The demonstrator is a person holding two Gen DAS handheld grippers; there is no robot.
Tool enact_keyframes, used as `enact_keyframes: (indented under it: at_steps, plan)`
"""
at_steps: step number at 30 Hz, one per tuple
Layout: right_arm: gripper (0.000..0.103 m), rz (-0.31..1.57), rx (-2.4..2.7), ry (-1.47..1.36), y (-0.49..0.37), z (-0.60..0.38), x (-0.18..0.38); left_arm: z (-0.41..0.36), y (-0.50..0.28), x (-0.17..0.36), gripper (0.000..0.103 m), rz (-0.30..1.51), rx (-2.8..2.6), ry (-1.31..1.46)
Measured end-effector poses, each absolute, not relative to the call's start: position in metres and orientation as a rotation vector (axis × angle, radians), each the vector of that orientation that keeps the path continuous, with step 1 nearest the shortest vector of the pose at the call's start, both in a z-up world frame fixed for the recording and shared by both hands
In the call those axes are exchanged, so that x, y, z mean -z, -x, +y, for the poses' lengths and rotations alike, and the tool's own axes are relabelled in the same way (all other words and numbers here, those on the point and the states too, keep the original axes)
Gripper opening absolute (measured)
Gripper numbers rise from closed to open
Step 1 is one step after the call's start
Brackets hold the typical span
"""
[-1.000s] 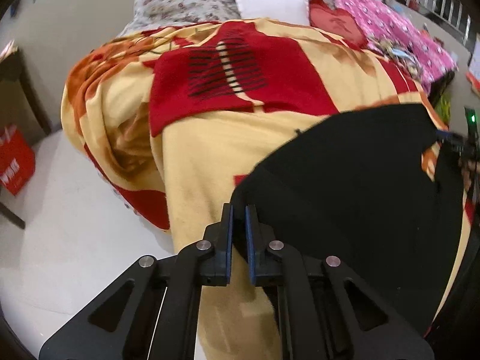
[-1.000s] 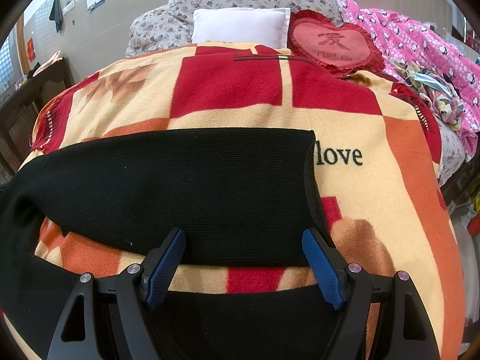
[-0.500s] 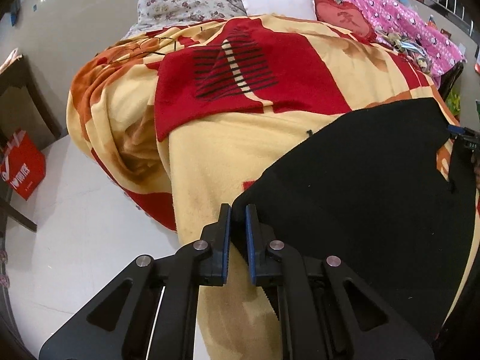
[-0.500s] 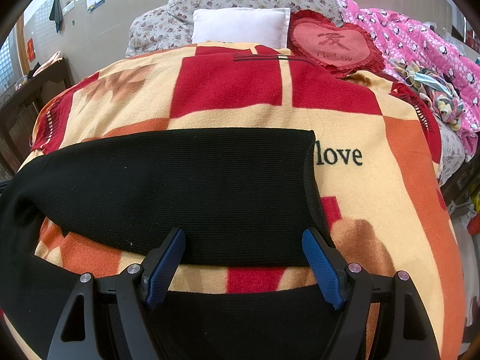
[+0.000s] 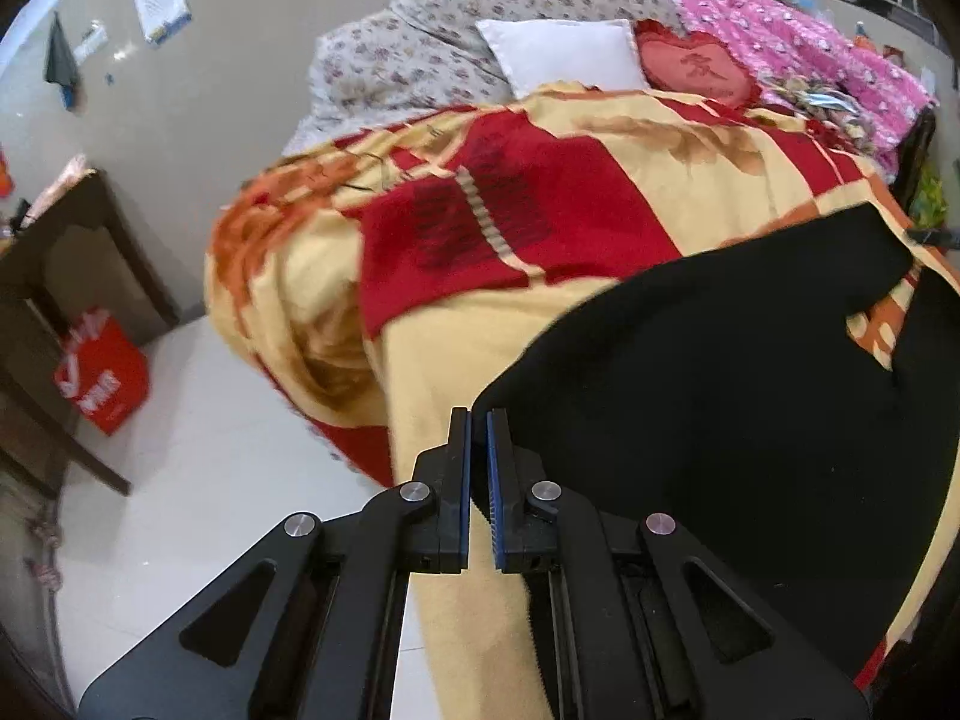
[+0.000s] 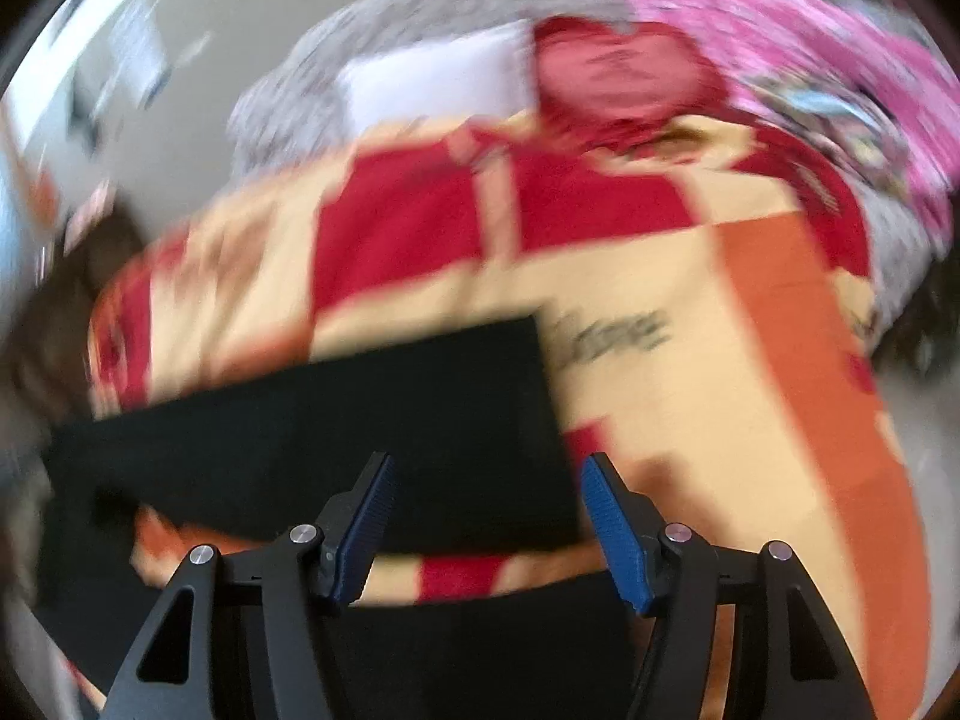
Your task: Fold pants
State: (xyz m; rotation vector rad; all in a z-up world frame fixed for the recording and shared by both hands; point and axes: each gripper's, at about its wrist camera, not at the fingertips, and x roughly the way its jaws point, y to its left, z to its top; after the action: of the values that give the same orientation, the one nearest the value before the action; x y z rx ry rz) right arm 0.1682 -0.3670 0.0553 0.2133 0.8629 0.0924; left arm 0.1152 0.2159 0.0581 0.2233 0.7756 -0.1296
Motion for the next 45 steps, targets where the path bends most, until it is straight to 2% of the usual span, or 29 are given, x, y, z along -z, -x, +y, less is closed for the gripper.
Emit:
enact_keyframes:
  at_steps: [3,6,9,11,18,22,28,37,45]
  plan:
    - [0.062,0.916,-0.085,-0.362,-0.191,-0.407,-0.074,0.214,-0.119,-0.072,0.004,0.764,0.082,-0.204]
    - [0.061,0.923,-0.083,-0.383,-0.211,-0.422,-0.081,0.208,-0.125,-0.077,0.004,0.765,0.044,-0.184]
    - [0.052,0.958,-0.182,-0.432,-0.232,-0.418,-0.073,0.206,-0.129,-0.08,0.004,0.761,0.01,-0.145]
    - [0.04,1.014,-0.206,-0.425,-0.247,-0.407,-0.062,0.209,-0.13,-0.084,0.004,0.755,-0.007,-0.102]
    - [0.026,1.076,-0.146,-0.327,-0.272,-0.394,-0.04,0.211,-0.125,-0.089,0.004,0.762,0.005,-0.044]
    - [0.003,1.085,-0.21,-0.33,-0.273,-0.39,-0.034,0.211,-0.13,-0.089,0.004,0.764,-0.001,-0.027]
    - [0.002,0.91,-0.249,-0.269,-0.245,-0.388,-0.068,0.2,-0.117,-0.101,0.004,0.718,0.019,-0.028]
    - [0.002,0.796,-0.32,-0.161,-0.166,-0.384,-0.084,0.176,-0.048,-0.108,0.004,0.647,0.052,-0.088]
    - [0.002,0.753,-0.352,-0.045,-0.09,-0.377,-0.076,0.175,0.015,-0.078,0.004,0.658,0.047,-0.045]
